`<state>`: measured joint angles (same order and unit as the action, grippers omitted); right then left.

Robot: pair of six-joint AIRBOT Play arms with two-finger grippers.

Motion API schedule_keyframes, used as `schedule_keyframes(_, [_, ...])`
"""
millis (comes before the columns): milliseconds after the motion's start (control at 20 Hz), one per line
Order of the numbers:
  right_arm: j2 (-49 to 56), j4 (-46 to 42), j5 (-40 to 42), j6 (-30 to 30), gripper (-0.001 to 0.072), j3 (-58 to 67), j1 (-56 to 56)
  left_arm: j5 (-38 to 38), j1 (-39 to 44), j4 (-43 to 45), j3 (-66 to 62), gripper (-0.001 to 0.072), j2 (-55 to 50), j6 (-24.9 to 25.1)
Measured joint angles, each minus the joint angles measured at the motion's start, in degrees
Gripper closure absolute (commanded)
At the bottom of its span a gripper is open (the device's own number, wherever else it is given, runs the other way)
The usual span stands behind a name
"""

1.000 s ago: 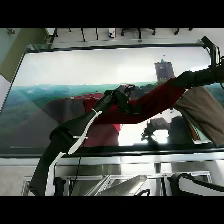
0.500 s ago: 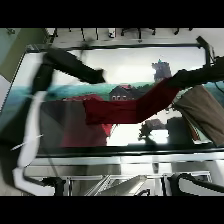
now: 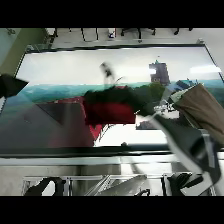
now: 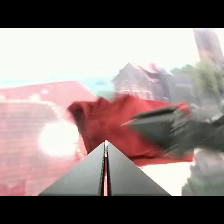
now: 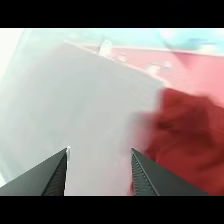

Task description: Fold the shirts.

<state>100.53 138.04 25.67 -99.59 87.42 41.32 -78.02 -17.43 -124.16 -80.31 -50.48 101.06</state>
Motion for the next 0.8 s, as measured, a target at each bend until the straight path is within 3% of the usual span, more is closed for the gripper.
schedule_keyframes(100, [3.2,-1.5,-6.4,0.2,0.0242,0.2,3.9,2.1,-2.8,0.0,6.3,0.0697,5.0,0.4])
schedule_keyframes(250, [2.4,-5.5,-3.4,0.4,0.0242,0.2,0.9,5.6,-5.0,-0.4,13.7,0.0697,11.3,0.9])
schedule_keyframes(650, [-7.9,-11.0,33.5,0.7,0.0238,-1.2,-32.2,9.5,-6.2,-0.4,20.0,0.0696,17.7,1.0])
schedule_keyframes(750, [-8.1,-11.1,38.7,0.4,0.007,-4.2,-38.4,9.5,-6.2,-0.4,20.2,0.0697,18.0,1.1])
schedule_keyframes(800, [-7.9,-11.2,40.0,-0.1,0.0066,-6.1,-40.7,9.5,-6.2,-0.4,20.3,0.0696,18.1,1.1])
